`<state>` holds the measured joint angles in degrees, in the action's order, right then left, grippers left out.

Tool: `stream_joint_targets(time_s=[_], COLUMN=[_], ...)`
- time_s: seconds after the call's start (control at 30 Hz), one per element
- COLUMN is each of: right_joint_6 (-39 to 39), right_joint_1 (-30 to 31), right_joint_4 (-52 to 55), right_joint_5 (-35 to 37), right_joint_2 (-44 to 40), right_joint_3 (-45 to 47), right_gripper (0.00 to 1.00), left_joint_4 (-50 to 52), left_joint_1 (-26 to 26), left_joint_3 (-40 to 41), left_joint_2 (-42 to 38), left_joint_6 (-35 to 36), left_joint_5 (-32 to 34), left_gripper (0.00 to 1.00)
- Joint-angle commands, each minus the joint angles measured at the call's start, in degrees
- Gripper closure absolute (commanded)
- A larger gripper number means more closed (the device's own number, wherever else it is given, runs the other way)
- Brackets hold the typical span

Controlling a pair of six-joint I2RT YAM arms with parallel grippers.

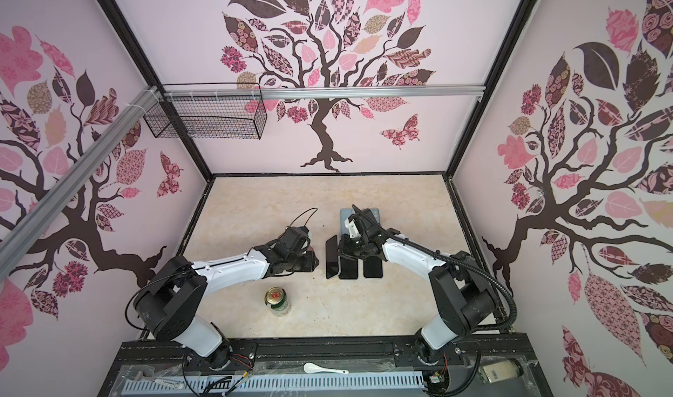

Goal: Take the phone out of the phone case
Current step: Place the phone at the center of the table.

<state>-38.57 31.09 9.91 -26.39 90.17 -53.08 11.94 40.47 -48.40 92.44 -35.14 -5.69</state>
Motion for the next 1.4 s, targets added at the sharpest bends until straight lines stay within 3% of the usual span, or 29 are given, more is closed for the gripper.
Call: stream_joint_targets(time_s=[0.0, 0.93, 1.37], right_joint_6=[-3.7, -11.6, -11.3], right_joint_1=[0.0, 0.2, 0.2], right_joint_4=[-5.6, -23.2, -25.1], right_joint_5=[-1.7, -6.2, -5.7], right_joint_2=[1.8, 8.1, 11.0], right_joint_3=[0.0, 6.4, 6.7], right_gripper=[1.00, 1.00, 1.00], left_joint_4=[-1.0, 2.2, 1.2], left_joint_1=[-0.4, -0.8, -0.9], left_joint_3=[0.1, -5.4, -5.6], left_joint_2=[1.4, 7.7, 8.8], left_joint_6=[-1.5, -1.0, -1.0], left_joint_5=[2.7, 5.2, 5.2], left_gripper=[0.71, 0.72, 0.87])
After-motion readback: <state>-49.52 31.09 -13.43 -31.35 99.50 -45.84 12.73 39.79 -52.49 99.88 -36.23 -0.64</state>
